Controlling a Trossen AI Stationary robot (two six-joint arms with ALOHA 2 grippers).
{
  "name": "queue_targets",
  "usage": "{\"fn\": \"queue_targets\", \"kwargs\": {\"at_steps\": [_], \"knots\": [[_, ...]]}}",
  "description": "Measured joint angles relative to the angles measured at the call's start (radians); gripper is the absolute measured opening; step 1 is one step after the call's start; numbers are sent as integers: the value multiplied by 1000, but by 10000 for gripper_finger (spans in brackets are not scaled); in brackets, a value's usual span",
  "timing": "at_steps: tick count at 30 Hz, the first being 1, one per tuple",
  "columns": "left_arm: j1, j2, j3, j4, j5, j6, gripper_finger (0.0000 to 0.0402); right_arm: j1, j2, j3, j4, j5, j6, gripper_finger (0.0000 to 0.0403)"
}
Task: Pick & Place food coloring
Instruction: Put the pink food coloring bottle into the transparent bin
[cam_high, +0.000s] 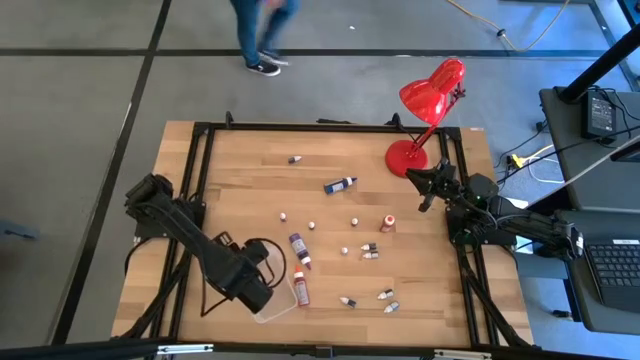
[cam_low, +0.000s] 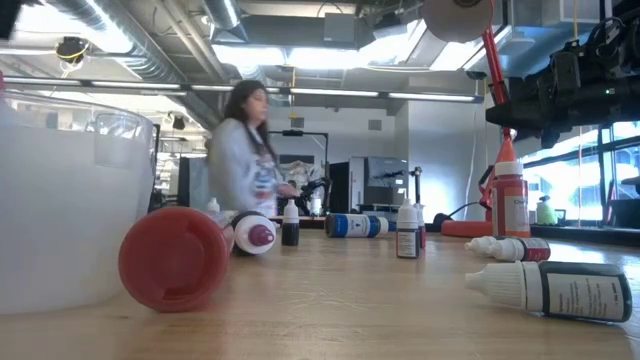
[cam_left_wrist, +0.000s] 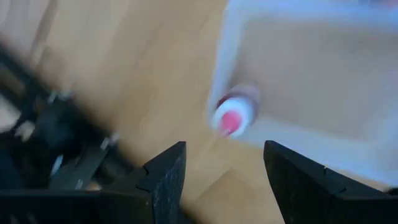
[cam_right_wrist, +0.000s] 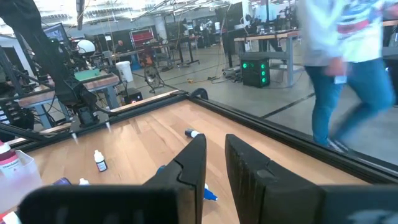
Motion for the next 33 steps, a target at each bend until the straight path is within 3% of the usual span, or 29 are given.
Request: {"fn": "queue_targets", "kwargs": {"at_steps": [5,9,18,25,33], "knots": [[59,-44,78,-4,-156,19,209,0,0,0,0,0,1,65],[133,-79,105,13,-234,175,211,0,0,0,0,1,29,65],[359,-118,105,108,-159,730,212,0,0,0,1,2,52,65],[536,-121,86,165,-80,1003,212,0,0,0,1,1,53,65],[647,-262,-240,470,4,1134,212,0,0,0,1,1,75,65]]}}
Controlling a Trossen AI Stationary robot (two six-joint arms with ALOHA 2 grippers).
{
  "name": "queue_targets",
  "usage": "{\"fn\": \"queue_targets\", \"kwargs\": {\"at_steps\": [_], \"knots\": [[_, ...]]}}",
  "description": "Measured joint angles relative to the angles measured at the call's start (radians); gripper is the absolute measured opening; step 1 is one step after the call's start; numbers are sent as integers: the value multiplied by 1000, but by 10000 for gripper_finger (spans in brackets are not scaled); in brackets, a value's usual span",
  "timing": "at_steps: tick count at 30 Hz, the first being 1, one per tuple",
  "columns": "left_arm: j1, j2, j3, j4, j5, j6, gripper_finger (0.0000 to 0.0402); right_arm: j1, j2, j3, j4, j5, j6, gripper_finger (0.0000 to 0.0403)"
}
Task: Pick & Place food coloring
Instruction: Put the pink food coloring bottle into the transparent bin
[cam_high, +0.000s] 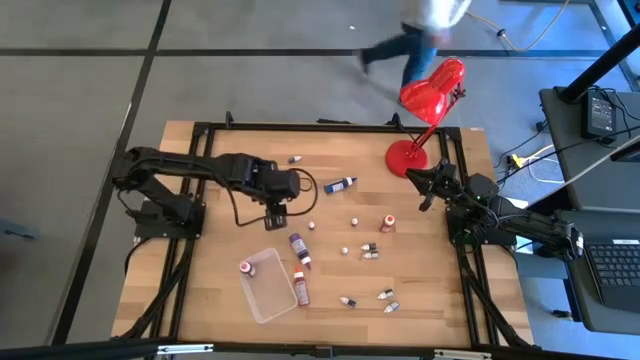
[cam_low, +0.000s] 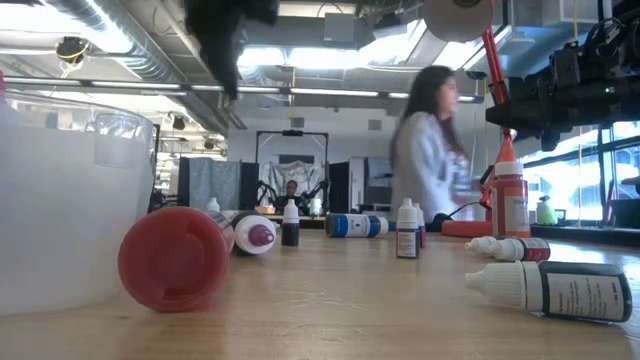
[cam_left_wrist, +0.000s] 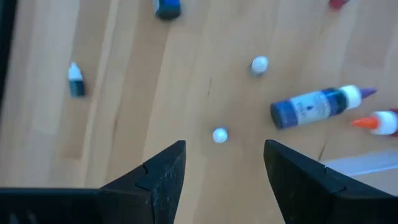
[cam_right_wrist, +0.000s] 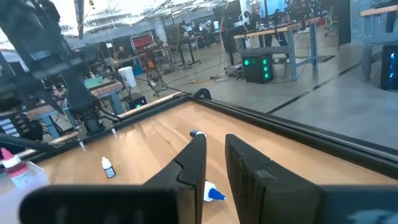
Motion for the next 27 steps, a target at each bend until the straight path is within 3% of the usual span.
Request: {"fn": "queue_targets", "kwargs": {"at_steps": [6,12,27], "knots": [[19,-72,-235,199,29,-1,212,0,0,0,0,0,1,65],[18,-59,-360,440,29,-2,212,0,0,0,0,0,1,65],[18,15,-479,523,56,-18,212,-2,12,0,1,13,3,65]]}}
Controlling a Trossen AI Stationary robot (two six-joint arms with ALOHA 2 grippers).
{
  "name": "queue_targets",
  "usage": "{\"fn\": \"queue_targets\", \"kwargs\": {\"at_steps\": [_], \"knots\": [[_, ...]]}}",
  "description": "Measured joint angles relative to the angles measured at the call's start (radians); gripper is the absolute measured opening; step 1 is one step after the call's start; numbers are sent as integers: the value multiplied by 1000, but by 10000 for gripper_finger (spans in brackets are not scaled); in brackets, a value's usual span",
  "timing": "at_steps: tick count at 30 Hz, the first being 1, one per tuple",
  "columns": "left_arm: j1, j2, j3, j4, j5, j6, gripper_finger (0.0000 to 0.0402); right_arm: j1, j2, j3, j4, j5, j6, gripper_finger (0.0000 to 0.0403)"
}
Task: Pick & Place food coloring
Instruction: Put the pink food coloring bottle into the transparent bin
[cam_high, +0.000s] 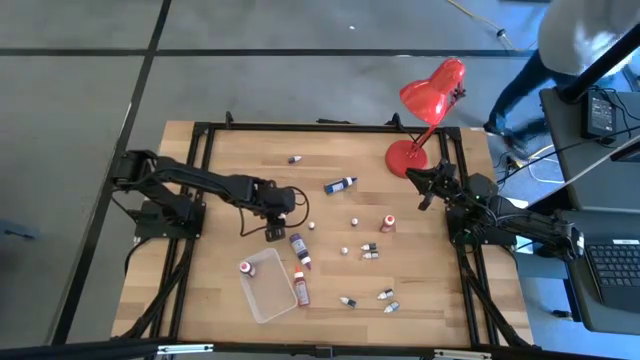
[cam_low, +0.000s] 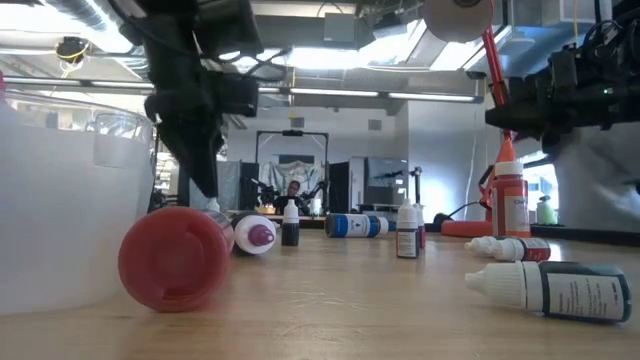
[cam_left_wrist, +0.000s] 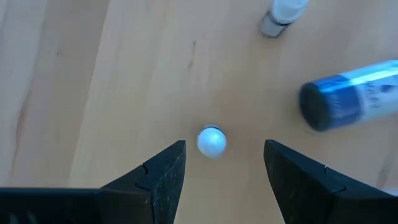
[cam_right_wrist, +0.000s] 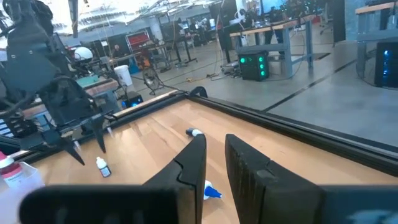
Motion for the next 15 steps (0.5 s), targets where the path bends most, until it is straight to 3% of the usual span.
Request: {"fn": "queue_targets", "kwargs": {"at_steps": [7,15], "knots": [[0,70,0,27,-38,15,200,0,4,0,1,4,3,65],[0,95,0,36,-38,24,125,0,5,0,1,4,9,65]]}}
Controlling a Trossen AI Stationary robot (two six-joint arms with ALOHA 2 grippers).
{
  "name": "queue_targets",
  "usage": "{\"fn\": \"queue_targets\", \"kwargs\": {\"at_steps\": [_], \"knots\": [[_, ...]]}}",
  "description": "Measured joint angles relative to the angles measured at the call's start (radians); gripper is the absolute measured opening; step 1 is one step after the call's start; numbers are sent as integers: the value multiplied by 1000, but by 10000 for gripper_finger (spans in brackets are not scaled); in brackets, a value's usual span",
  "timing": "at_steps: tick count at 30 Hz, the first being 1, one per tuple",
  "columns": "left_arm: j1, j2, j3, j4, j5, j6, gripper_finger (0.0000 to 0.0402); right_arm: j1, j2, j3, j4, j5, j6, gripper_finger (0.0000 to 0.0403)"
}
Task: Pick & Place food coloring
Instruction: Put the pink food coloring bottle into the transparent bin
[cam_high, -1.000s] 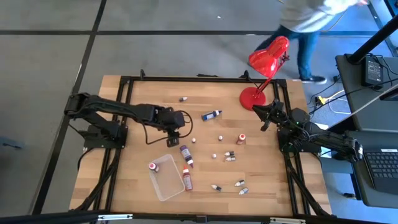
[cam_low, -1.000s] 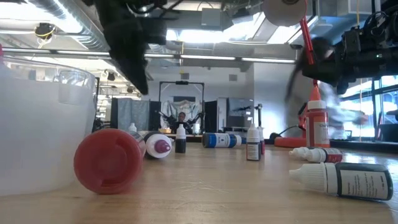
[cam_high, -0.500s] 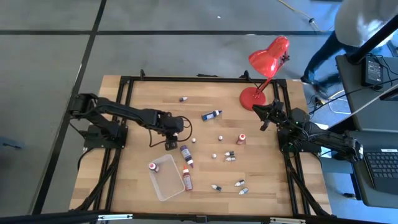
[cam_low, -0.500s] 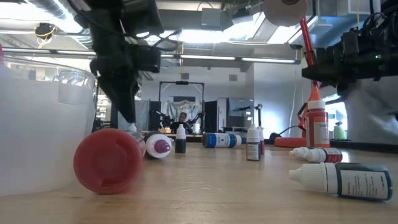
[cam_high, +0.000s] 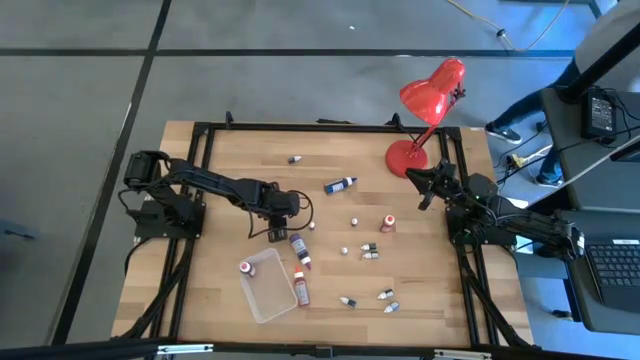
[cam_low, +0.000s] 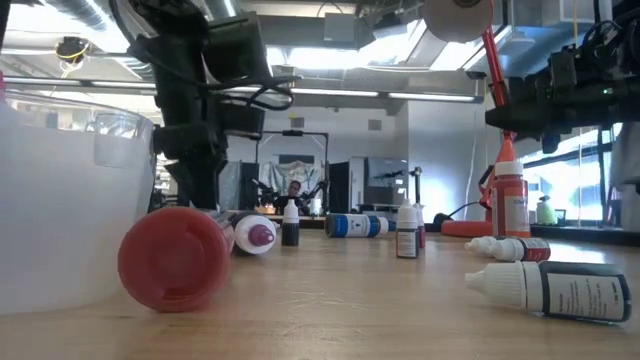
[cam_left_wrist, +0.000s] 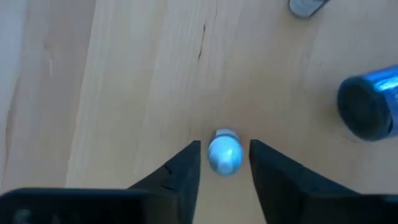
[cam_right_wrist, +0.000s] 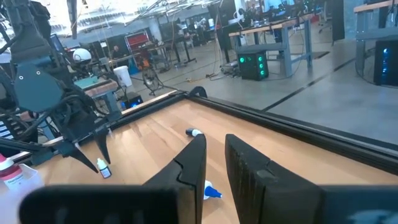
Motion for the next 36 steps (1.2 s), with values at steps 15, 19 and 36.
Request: {"fn": "queue_targets", "kwargs": {"at_steps": [15,19,36], "knots": [[-14,-18,96,-106,17,-81,59,0,1,0,0,0,-5,65],[-60,-39,240,-201,22,-79,59,0,1,0,0,0,-13,65],[-528,43,474,-203,-78,-494,62,0,2,0,-1,-1,-12,65]]}}
